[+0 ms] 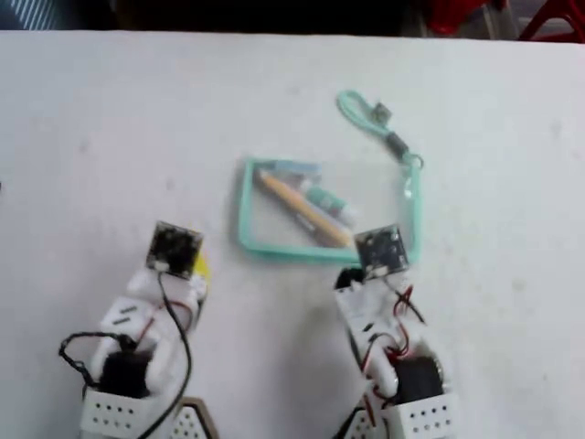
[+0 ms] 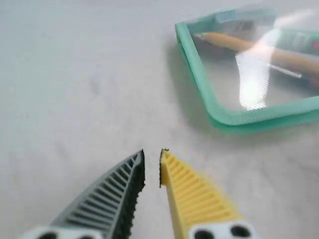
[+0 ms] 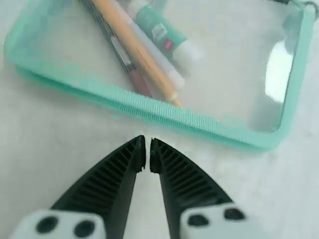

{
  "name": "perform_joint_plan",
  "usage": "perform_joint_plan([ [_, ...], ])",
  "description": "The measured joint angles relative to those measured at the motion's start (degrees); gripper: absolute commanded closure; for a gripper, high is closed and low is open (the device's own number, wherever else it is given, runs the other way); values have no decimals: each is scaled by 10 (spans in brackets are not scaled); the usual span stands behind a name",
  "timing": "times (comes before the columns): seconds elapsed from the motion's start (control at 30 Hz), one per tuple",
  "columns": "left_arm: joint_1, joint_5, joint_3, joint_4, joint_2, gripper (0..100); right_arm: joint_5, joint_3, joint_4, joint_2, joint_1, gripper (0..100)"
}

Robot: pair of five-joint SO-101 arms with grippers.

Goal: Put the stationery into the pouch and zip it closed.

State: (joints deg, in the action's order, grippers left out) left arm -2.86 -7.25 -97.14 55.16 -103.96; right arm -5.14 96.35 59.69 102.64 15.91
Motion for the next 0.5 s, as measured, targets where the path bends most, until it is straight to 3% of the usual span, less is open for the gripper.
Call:
perform_joint_plan([
  [0.17, -1, 0, 0, 61, 0, 913, 0, 0, 109, 1, 0, 981],
  [0.37, -4, 0, 0, 171, 0, 917, 0, 0, 124, 1, 0, 981],
  [0.5, -4, 0, 0, 182, -2, 917, 0, 0, 125, 1, 0, 981],
])
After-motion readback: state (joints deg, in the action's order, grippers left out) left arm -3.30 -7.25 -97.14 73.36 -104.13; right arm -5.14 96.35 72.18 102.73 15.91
